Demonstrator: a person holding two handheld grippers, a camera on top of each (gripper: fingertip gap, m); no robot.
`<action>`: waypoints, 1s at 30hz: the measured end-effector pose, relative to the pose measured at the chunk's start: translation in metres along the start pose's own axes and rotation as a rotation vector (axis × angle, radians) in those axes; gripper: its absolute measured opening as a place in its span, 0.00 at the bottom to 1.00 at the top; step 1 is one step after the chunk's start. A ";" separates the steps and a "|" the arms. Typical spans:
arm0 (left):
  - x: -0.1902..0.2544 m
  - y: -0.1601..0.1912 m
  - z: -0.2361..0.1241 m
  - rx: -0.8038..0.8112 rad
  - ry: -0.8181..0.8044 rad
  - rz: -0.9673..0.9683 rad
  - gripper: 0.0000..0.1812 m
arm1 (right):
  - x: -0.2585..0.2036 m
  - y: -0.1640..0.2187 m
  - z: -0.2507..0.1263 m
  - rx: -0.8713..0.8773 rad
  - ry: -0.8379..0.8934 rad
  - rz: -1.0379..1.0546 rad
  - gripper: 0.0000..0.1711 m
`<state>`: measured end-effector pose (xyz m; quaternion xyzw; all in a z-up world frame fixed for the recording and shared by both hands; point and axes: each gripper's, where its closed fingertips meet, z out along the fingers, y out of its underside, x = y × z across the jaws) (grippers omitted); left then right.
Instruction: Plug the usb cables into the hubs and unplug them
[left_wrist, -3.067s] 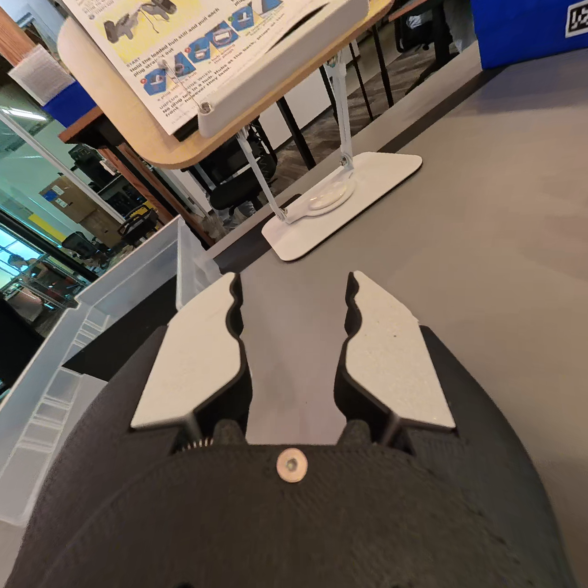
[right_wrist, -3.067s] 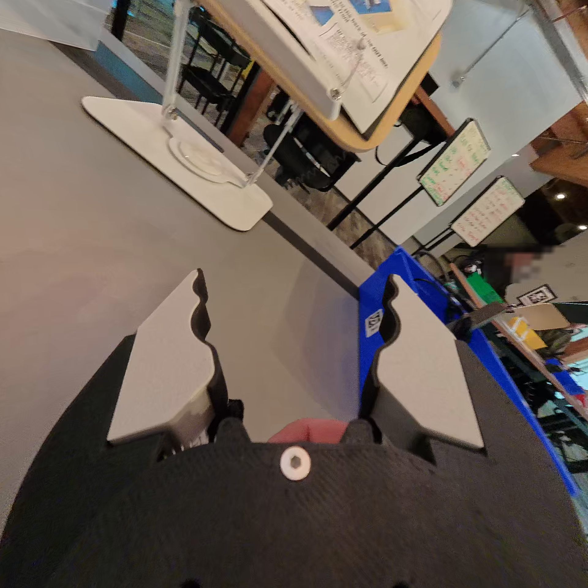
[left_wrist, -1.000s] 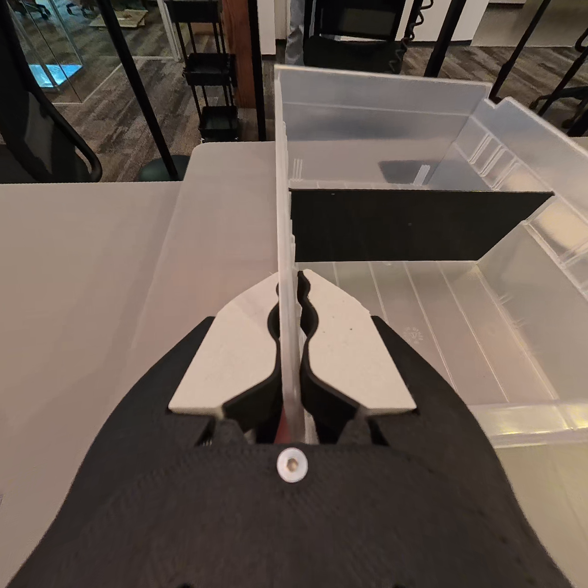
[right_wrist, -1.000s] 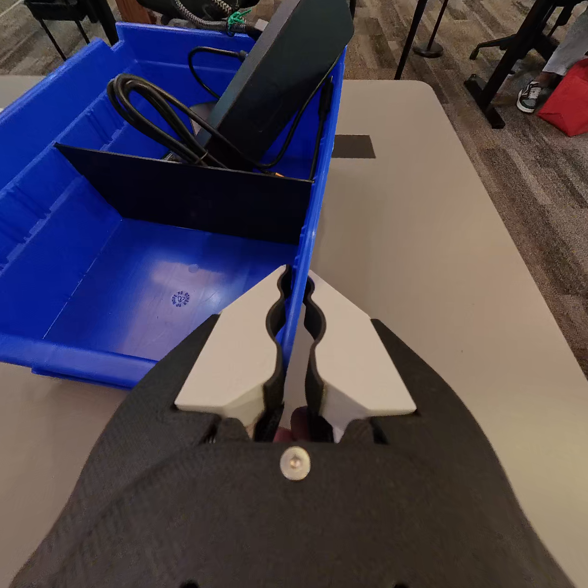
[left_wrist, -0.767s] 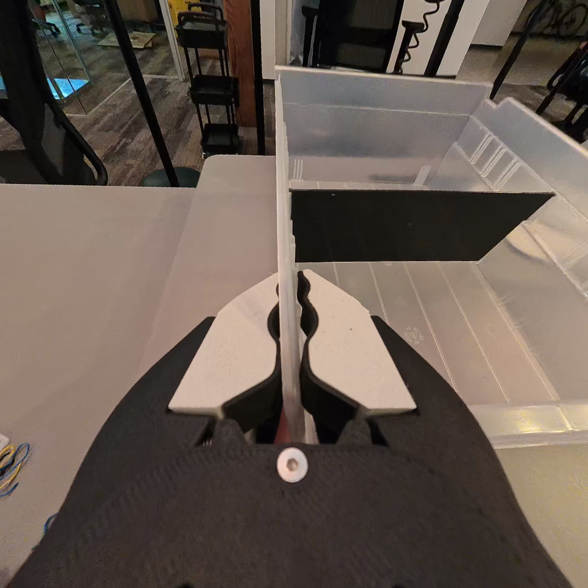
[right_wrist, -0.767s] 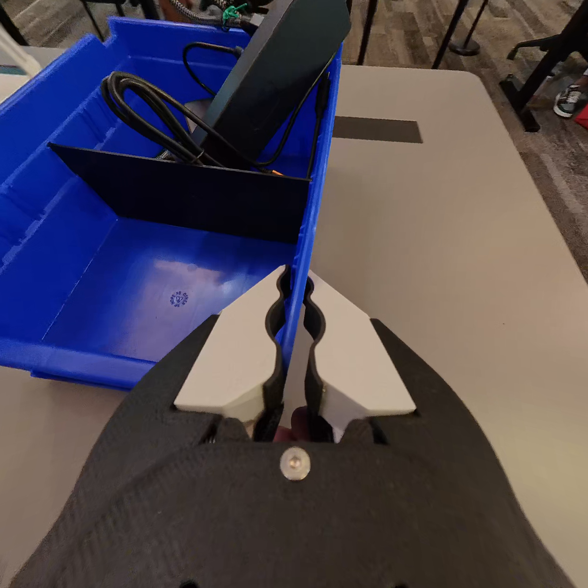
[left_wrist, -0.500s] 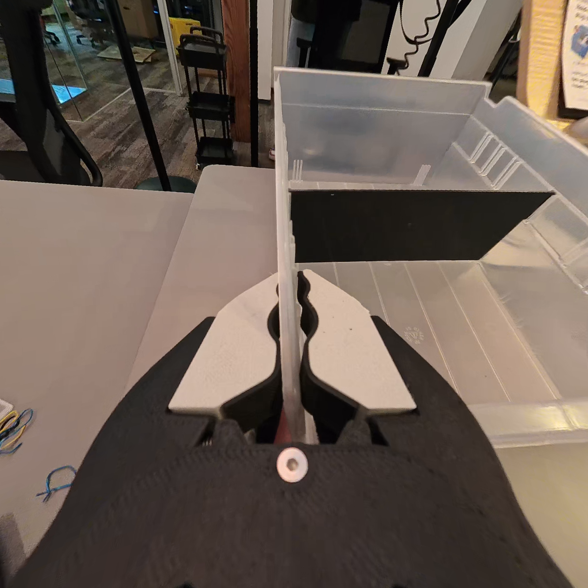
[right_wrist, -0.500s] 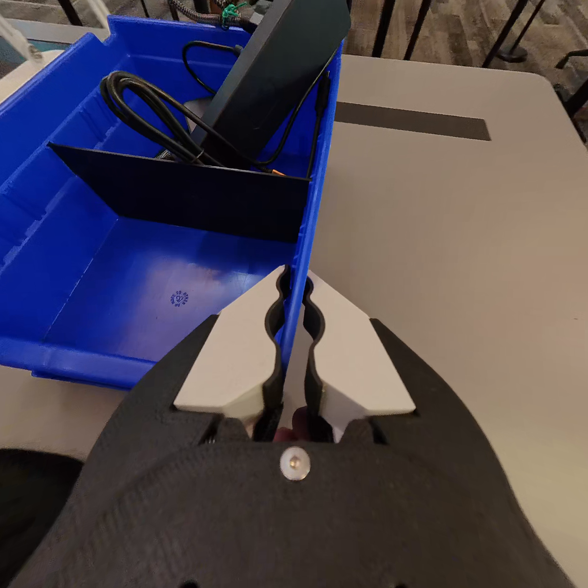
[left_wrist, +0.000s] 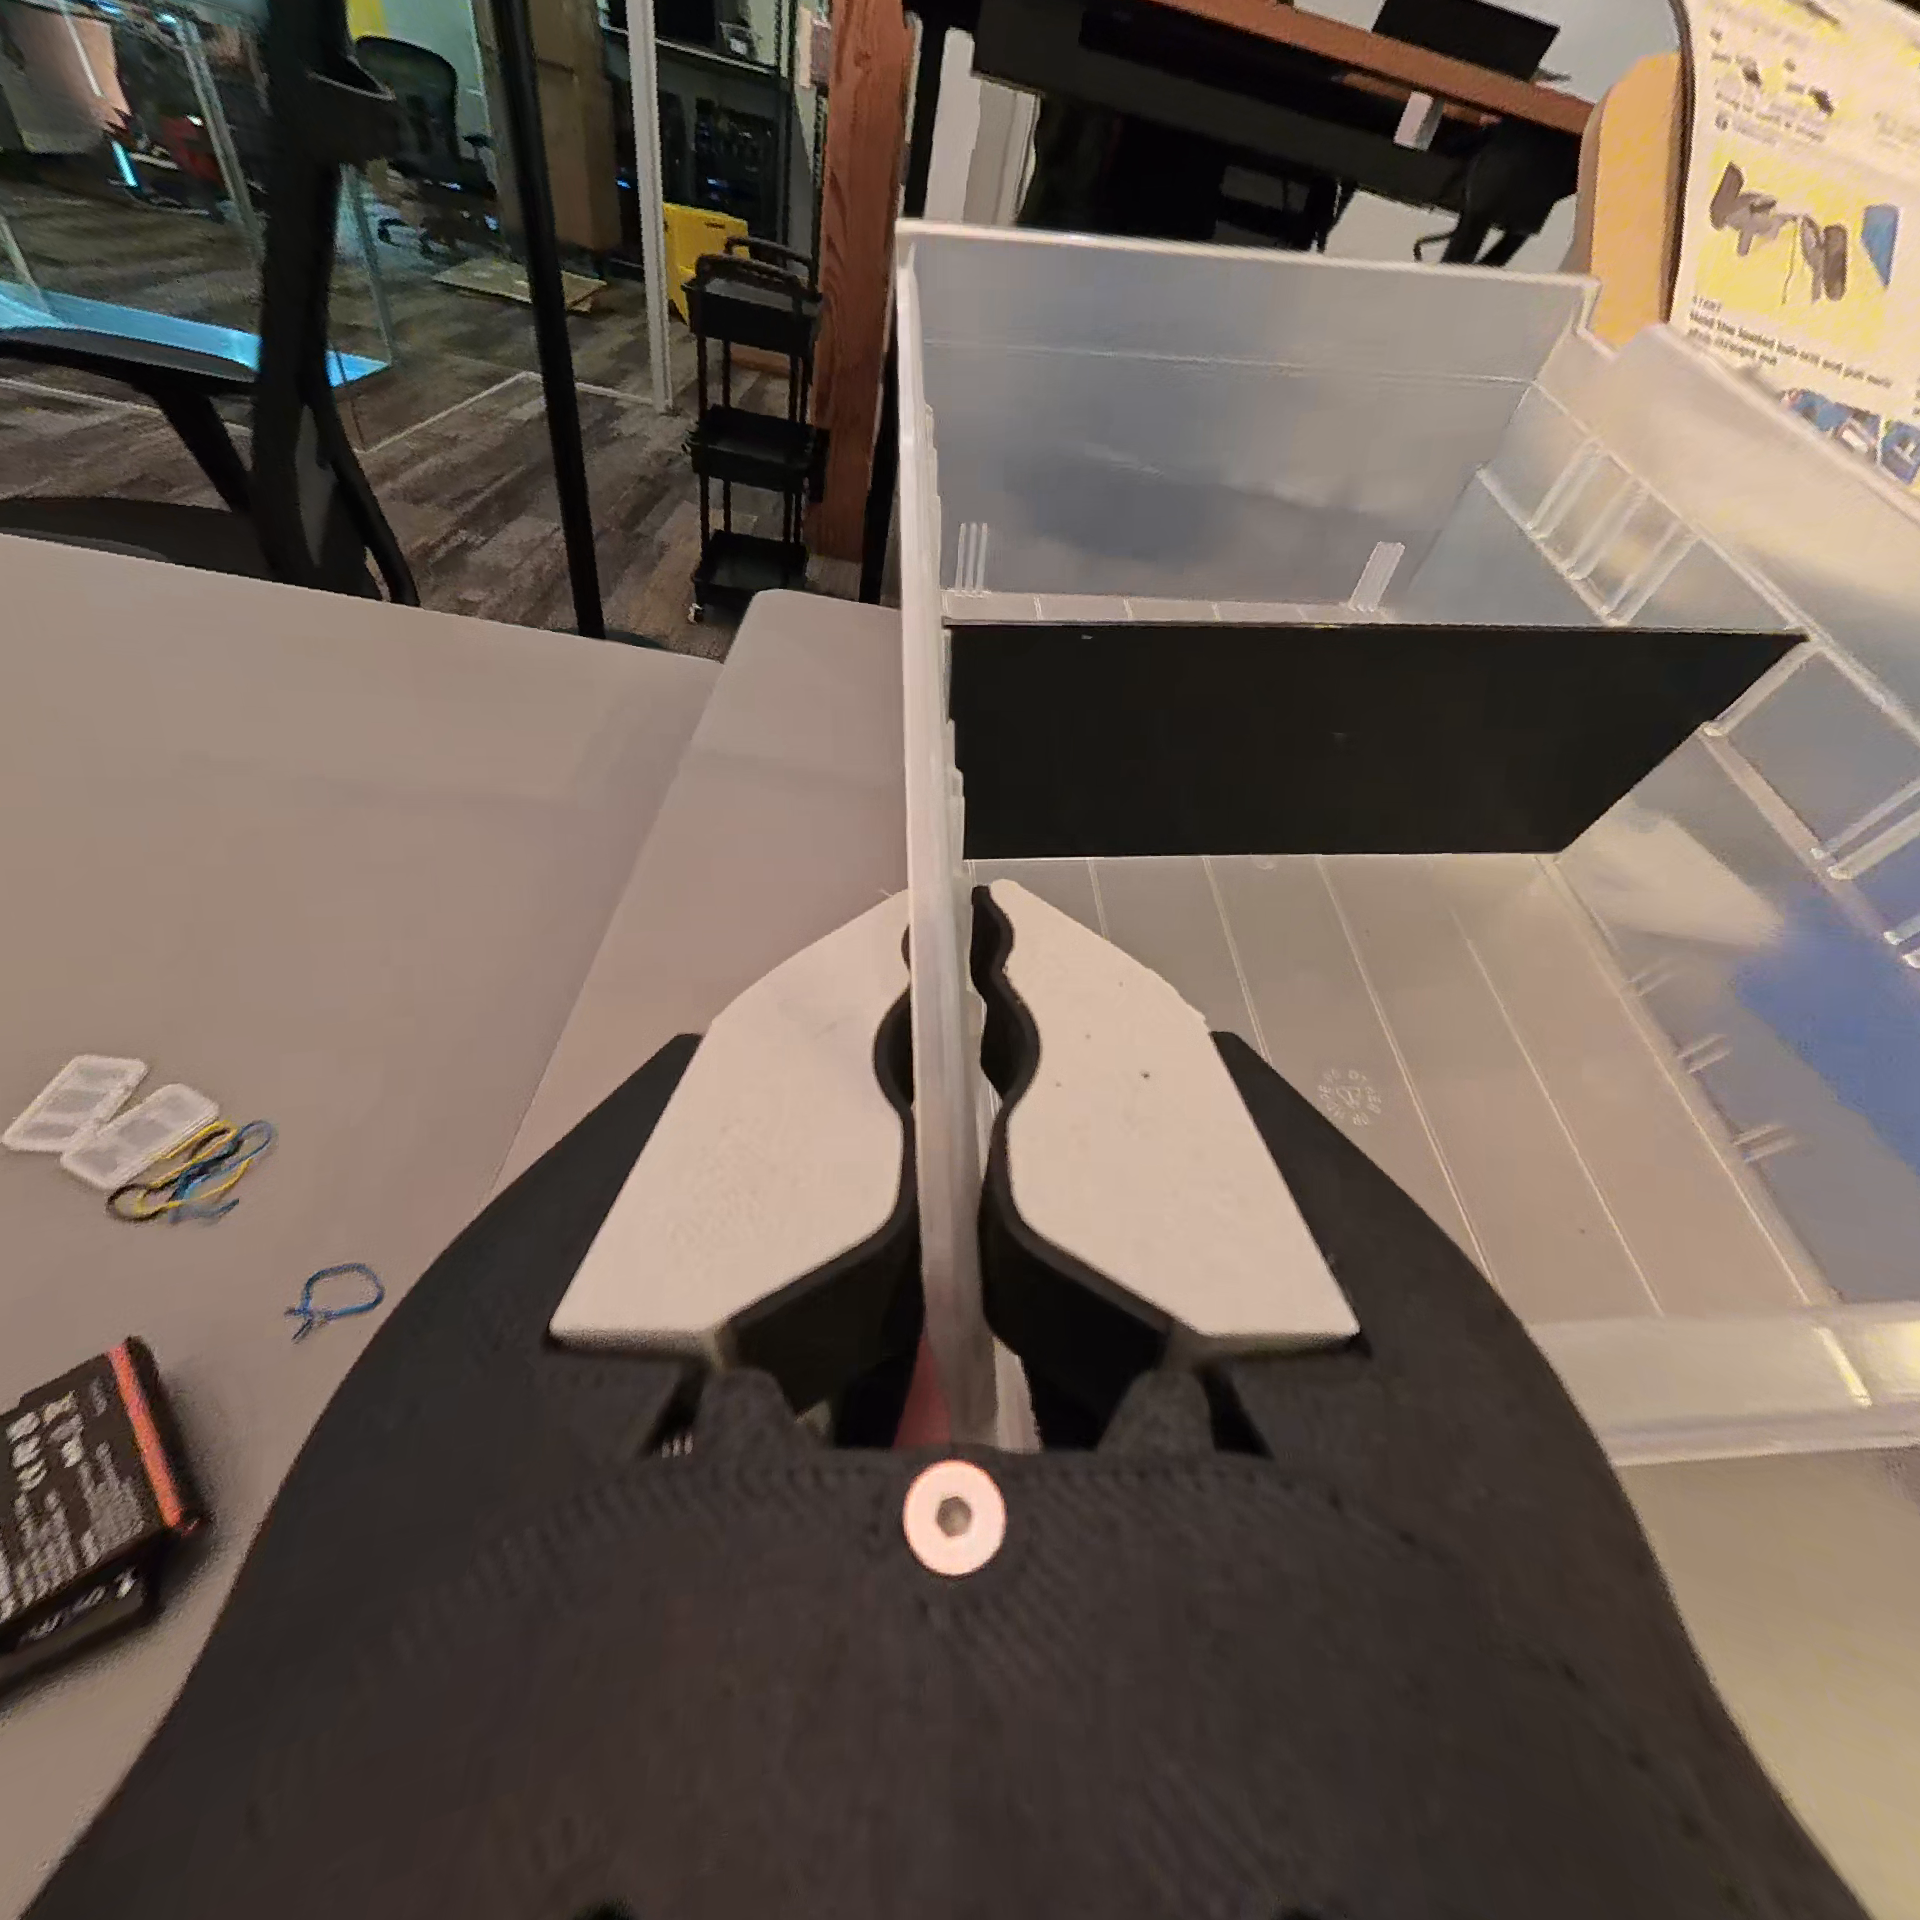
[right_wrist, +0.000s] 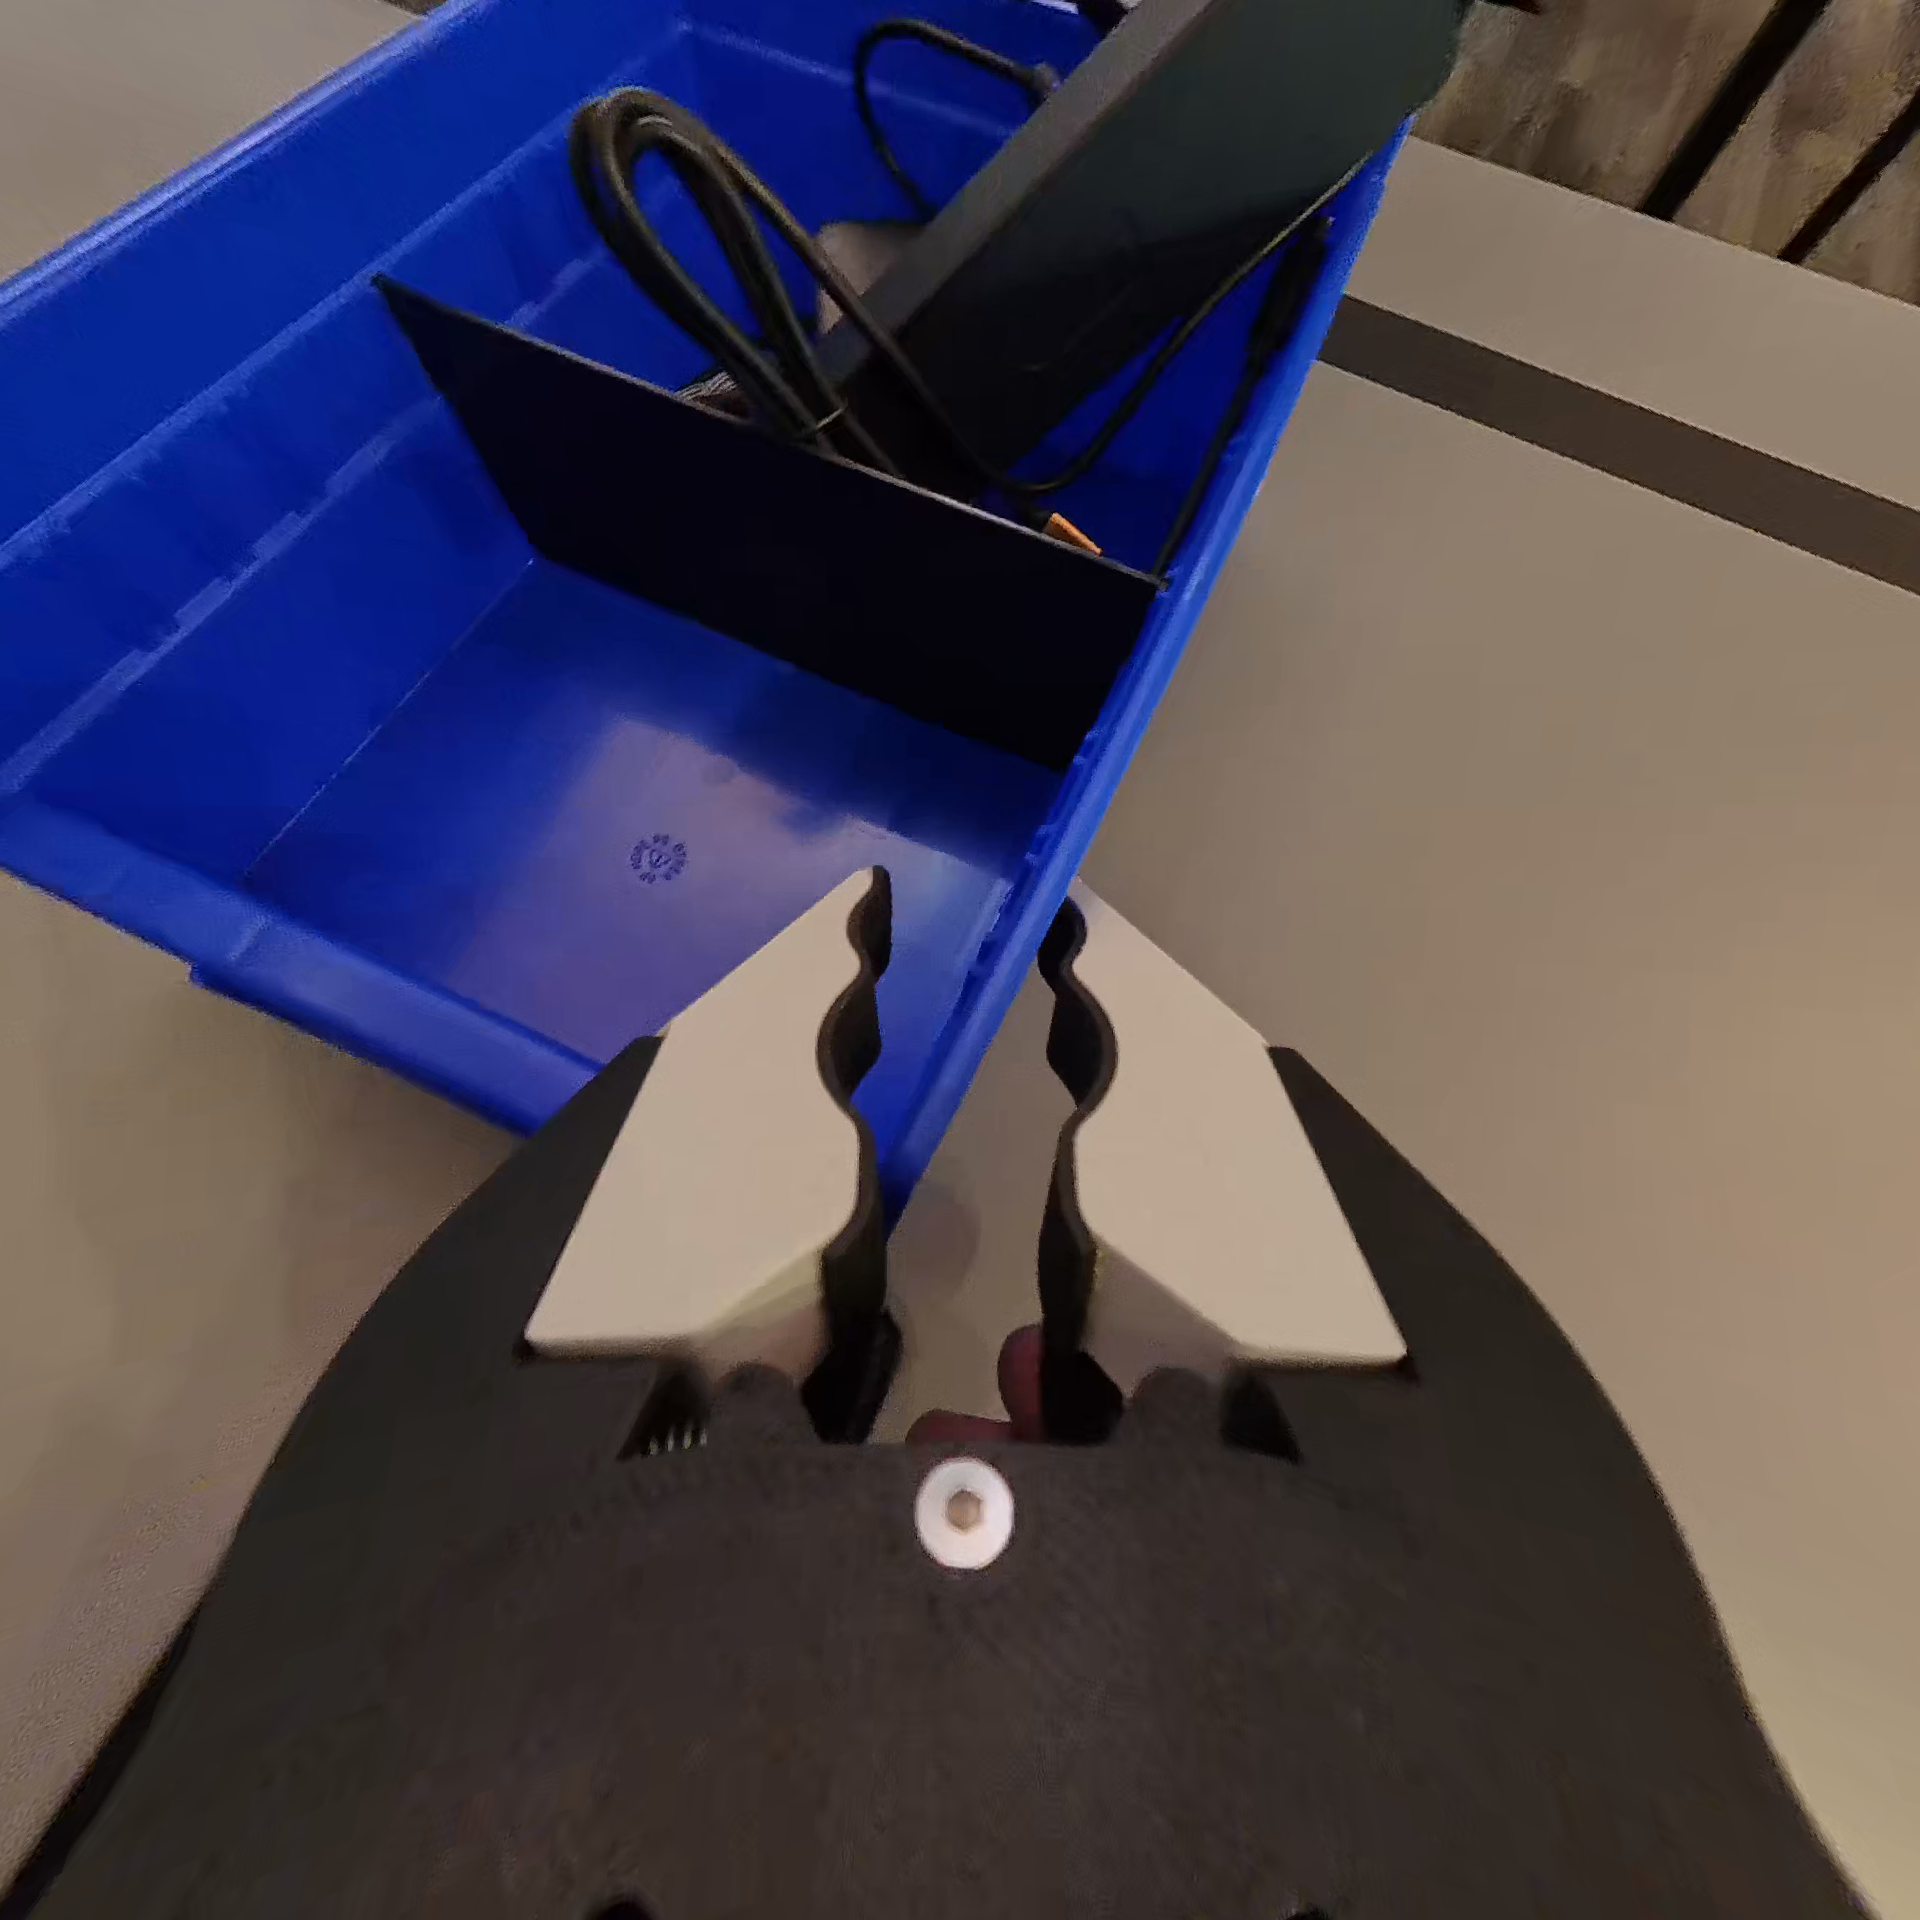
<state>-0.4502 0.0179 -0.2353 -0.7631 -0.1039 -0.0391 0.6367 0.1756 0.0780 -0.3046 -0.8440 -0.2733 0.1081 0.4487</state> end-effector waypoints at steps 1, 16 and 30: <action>-0.003 0.000 -0.006 0.006 -0.008 -0.008 0.02 | -0.009 -0.003 0.004 -0.003 -0.015 -0.006 0.16; -0.036 0.002 -0.066 0.125 -0.060 -0.115 0.03 | -0.130 -0.045 0.053 0.044 -0.146 -0.085 0.23; -0.069 -0.008 -0.082 0.244 -0.074 -0.180 0.02 | -0.248 -0.088 0.101 0.088 -0.303 -0.093 0.29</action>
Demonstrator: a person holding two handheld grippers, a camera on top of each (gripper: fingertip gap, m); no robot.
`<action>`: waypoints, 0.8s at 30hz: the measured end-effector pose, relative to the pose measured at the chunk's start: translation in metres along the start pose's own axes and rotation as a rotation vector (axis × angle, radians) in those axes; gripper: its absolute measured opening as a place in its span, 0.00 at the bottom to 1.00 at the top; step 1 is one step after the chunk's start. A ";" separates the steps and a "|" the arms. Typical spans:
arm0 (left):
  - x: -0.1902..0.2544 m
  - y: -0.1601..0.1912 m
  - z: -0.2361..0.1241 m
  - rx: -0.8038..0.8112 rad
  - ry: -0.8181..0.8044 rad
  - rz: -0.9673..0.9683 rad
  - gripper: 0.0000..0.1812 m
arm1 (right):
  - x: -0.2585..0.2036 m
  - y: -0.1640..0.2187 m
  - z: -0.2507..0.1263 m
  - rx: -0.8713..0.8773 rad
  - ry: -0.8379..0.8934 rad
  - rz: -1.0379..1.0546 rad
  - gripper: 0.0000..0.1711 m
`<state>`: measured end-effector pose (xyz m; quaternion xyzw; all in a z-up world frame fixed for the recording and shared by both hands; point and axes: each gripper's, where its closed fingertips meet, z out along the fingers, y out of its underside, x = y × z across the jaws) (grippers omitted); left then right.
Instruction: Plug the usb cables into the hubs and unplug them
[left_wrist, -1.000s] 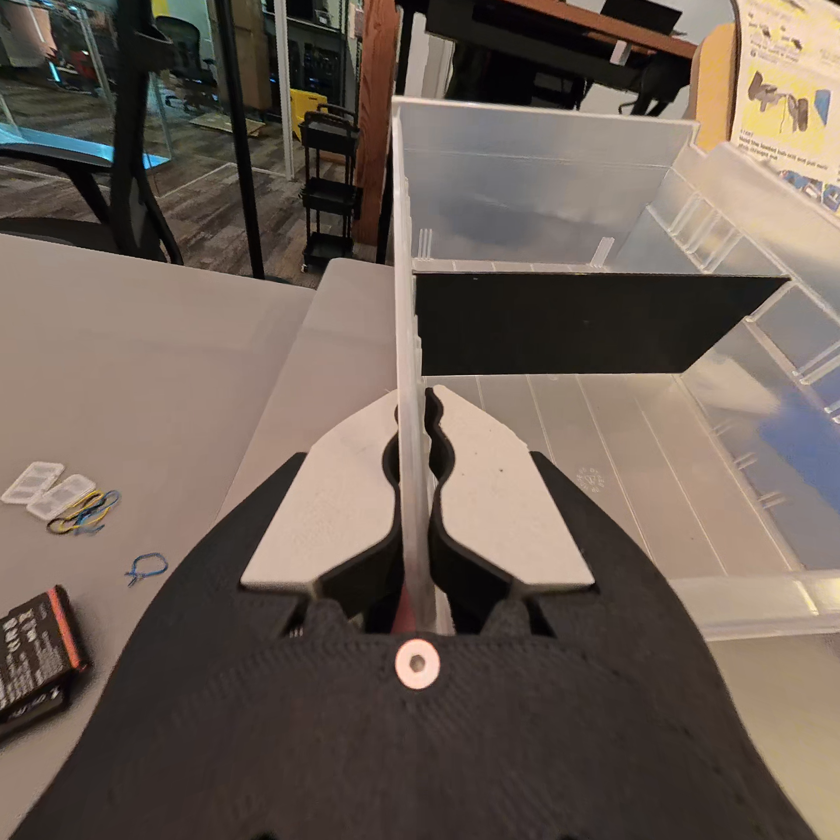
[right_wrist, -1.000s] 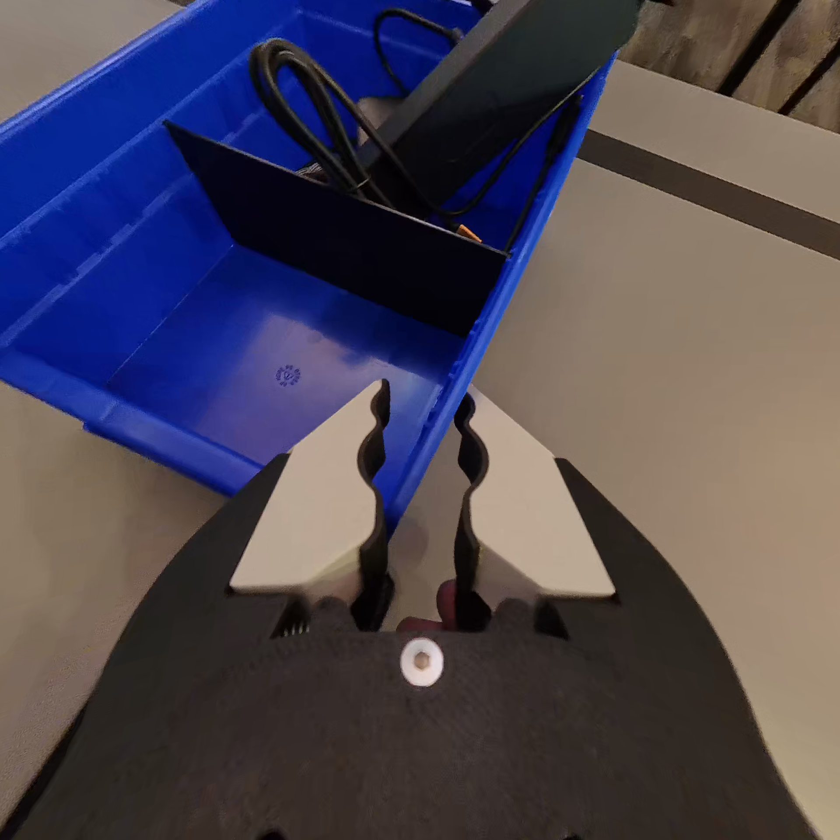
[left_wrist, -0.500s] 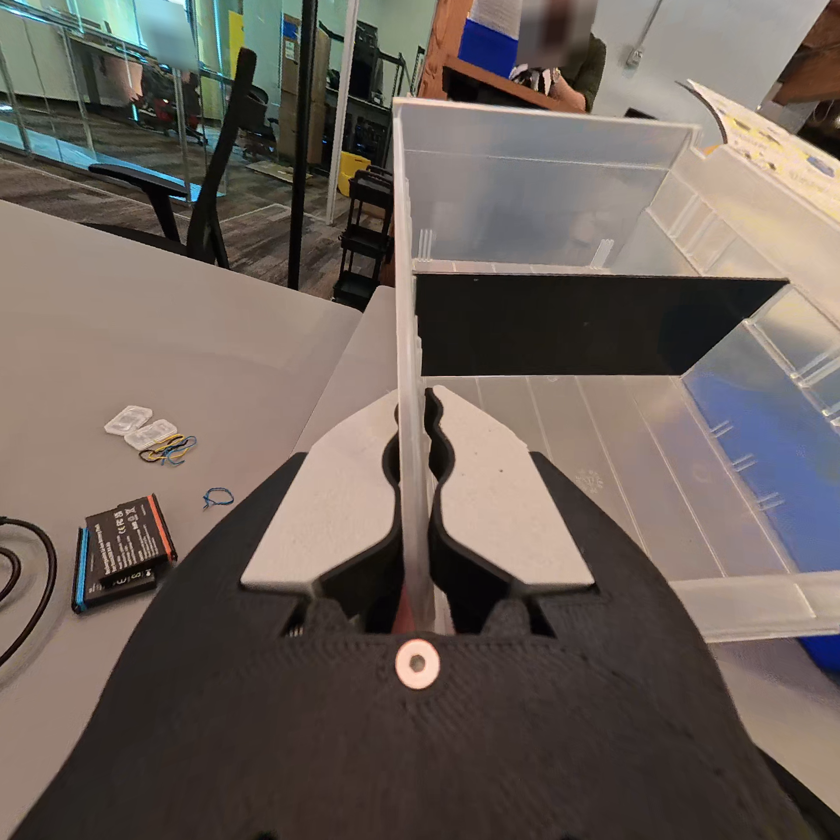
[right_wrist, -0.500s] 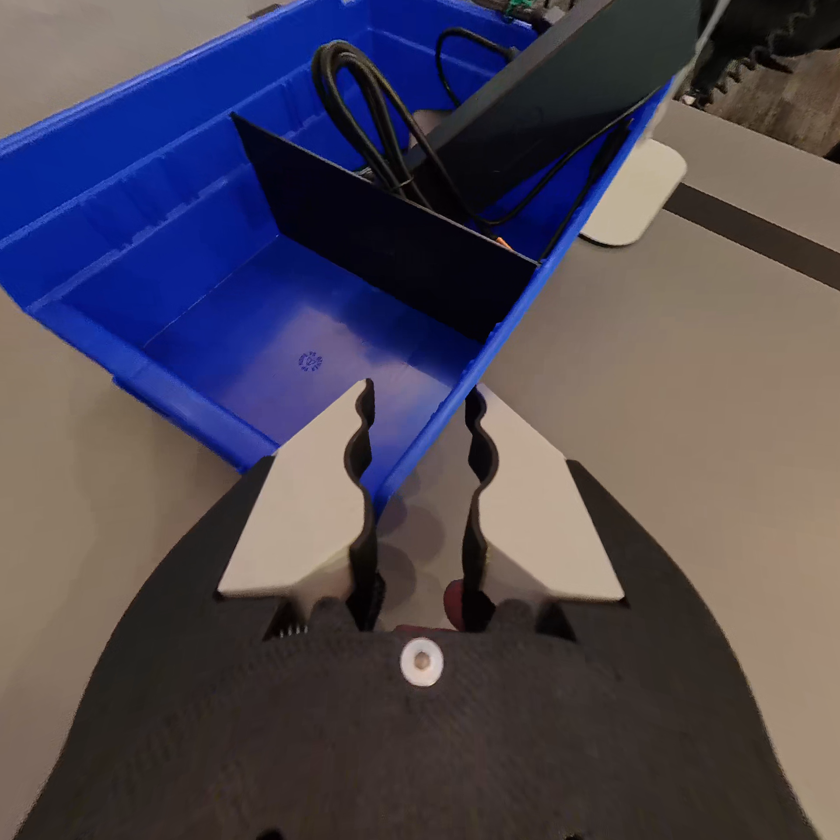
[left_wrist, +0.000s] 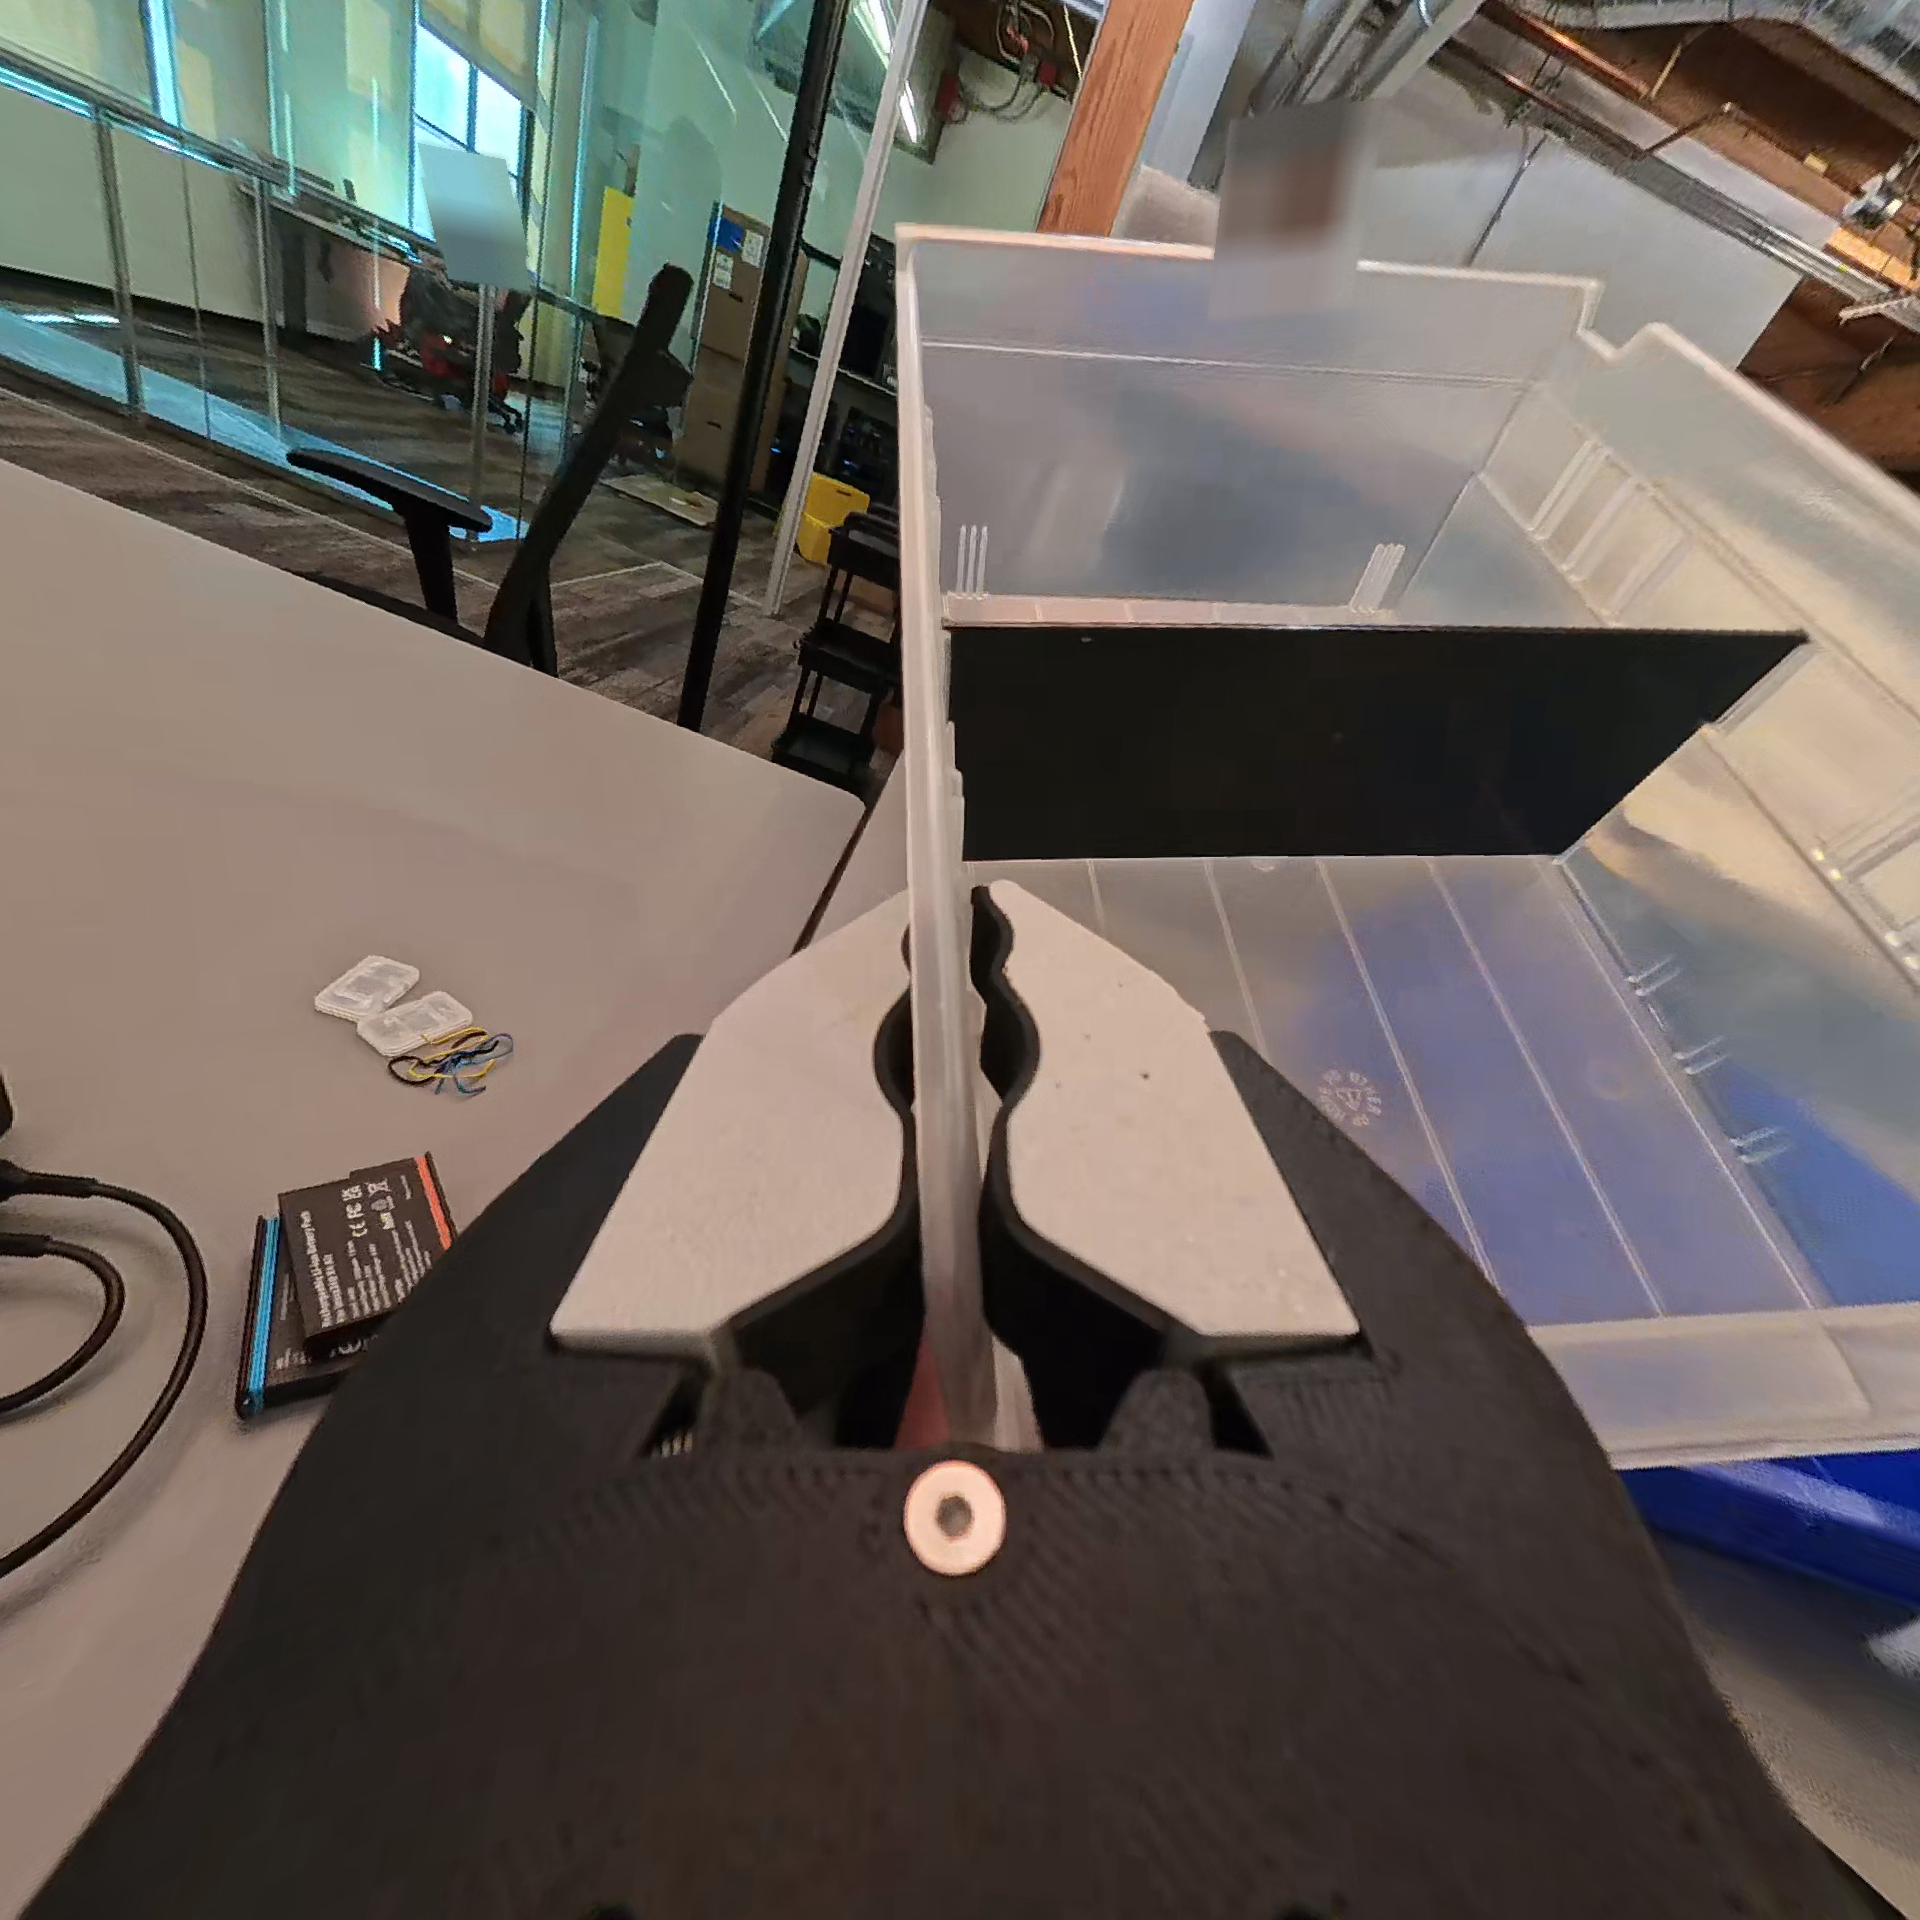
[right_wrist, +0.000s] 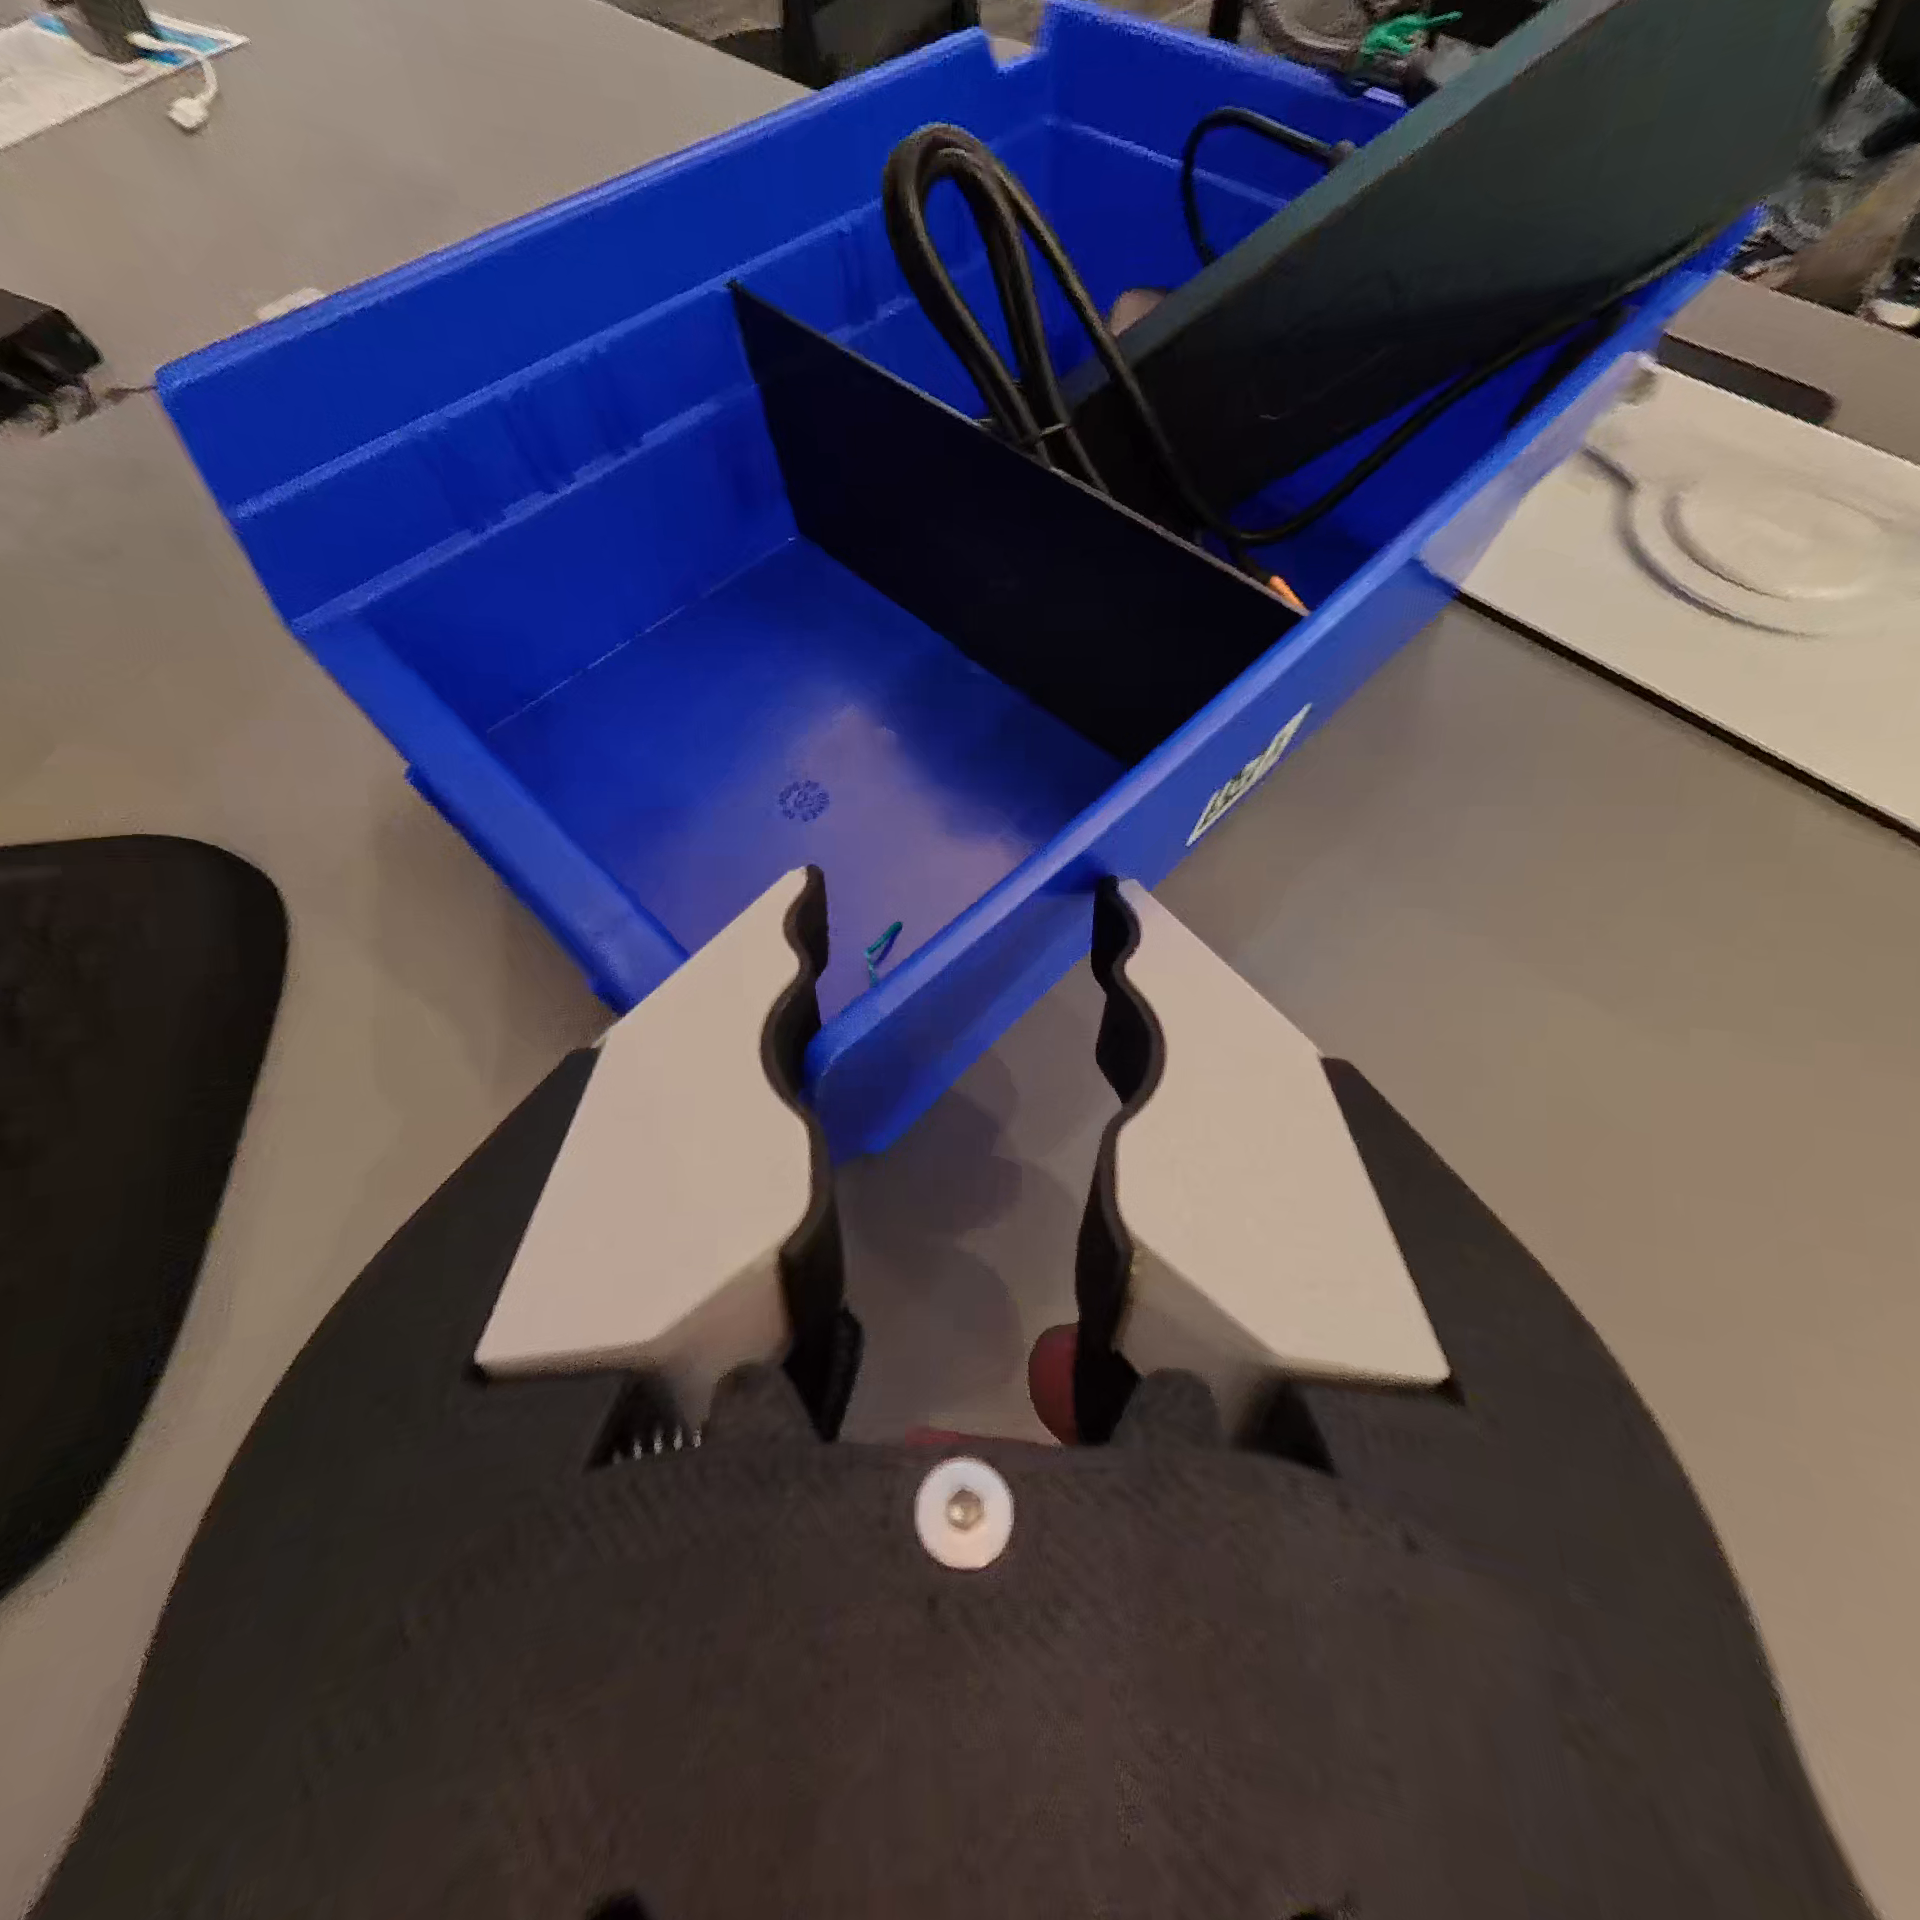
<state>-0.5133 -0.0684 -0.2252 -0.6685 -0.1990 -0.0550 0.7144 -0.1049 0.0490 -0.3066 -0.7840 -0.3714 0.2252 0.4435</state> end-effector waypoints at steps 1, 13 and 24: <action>-0.002 0.000 0.000 0.002 -0.001 0.001 0.02 | -0.008 -0.003 0.007 0.001 -0.014 -0.011 0.31; -0.012 -0.001 -0.002 0.022 -0.021 0.016 0.02 | -0.063 -0.043 0.084 0.053 -0.075 0.003 0.34; -0.028 -0.005 -0.004 0.044 -0.045 -0.006 0.02 | -0.111 -0.079 0.156 0.058 -0.140 -0.009 0.43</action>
